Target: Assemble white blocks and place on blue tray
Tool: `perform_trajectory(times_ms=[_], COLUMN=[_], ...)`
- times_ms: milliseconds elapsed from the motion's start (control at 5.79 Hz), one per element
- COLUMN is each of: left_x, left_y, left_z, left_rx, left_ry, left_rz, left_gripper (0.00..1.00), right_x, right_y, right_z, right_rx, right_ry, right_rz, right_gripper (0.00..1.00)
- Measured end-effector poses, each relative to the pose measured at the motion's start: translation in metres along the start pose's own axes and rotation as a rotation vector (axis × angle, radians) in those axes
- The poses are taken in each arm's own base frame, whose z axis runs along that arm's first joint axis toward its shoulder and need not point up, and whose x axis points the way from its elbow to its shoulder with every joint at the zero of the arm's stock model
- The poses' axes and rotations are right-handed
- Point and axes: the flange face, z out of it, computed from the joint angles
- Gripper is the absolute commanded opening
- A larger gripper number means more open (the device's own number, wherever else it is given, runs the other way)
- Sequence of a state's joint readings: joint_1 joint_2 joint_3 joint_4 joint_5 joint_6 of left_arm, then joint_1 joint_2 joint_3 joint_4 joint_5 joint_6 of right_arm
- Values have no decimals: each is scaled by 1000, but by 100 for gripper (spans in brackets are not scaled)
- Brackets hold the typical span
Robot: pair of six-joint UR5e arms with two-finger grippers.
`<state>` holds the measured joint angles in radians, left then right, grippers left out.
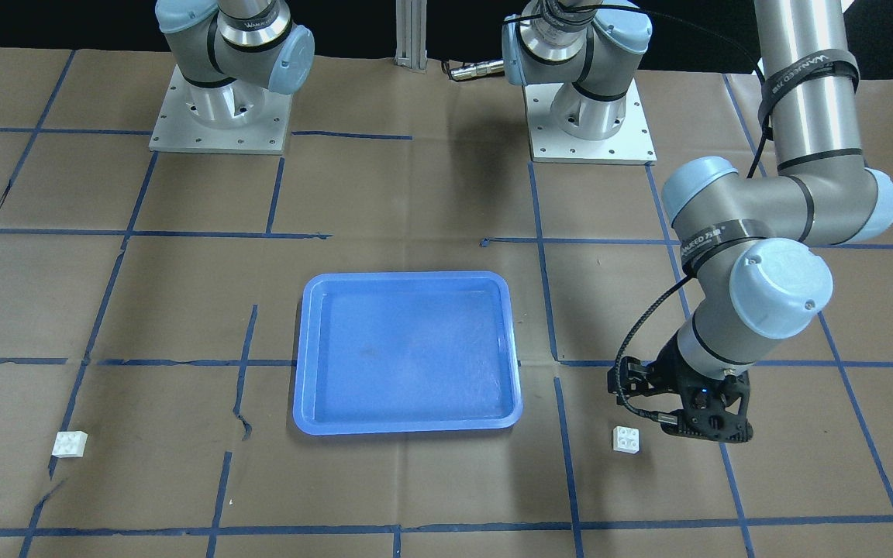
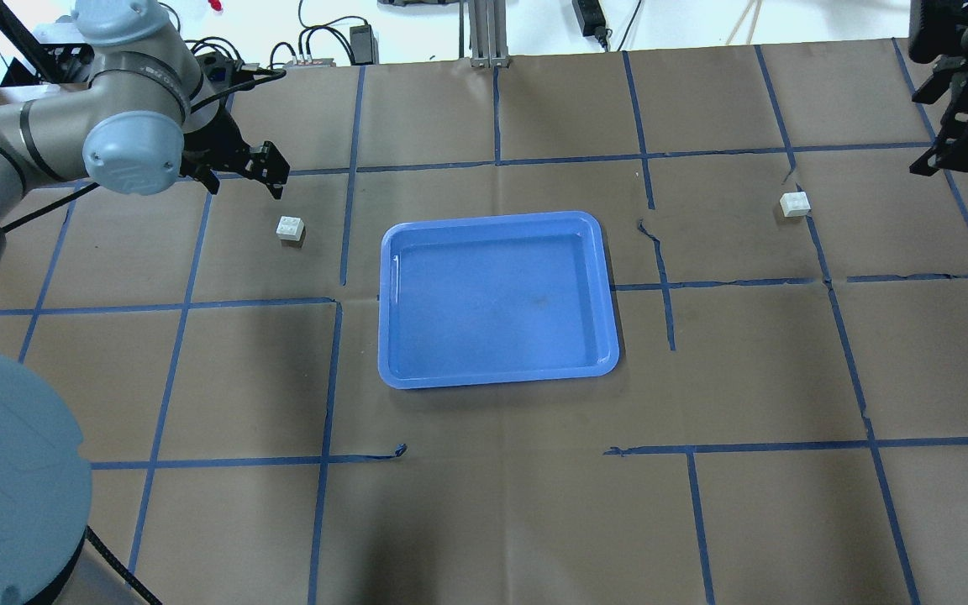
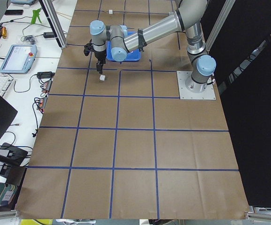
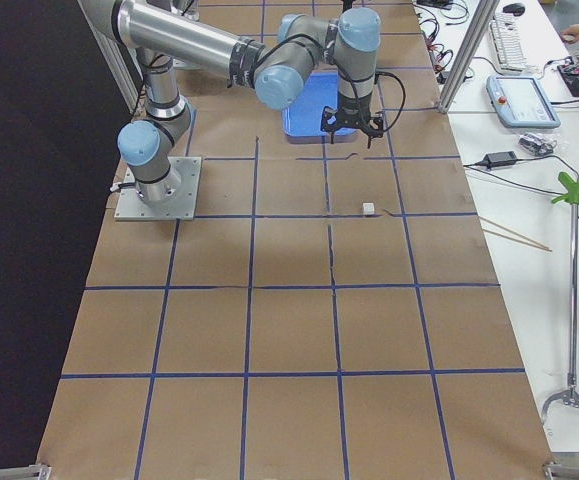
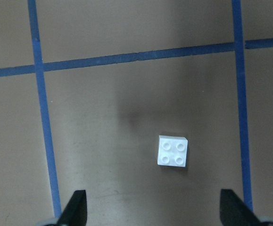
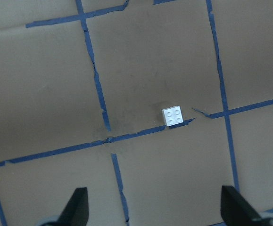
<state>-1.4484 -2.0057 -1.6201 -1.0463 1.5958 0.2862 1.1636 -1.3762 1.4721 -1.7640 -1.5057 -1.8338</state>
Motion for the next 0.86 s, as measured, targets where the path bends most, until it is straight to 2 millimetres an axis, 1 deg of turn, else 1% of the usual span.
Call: perform_trajectory(times_ms=[173,345,518,691,864], left_x=[9,13,15,13,10], left_y=[18,36,44,40,30], left_z=[12,26,37,39,40], left_rx=[-15,-42,-56,-40,-24], left_ry=[4,13,18,13,7], left_rz=[22,36,45,56,63], left_gripper=[99,99,99,99,99], right_x=[29,47,58,67,74], right_y=[10,15,25,39,54], right_z=[15,30,52,83,124], right_rx=[36,91,159,237,313], right_ry=[0,2,1,-11,-36], right_rz=[-119,-178,-192,-184,-172], right_gripper=[99,99,99,100,100])
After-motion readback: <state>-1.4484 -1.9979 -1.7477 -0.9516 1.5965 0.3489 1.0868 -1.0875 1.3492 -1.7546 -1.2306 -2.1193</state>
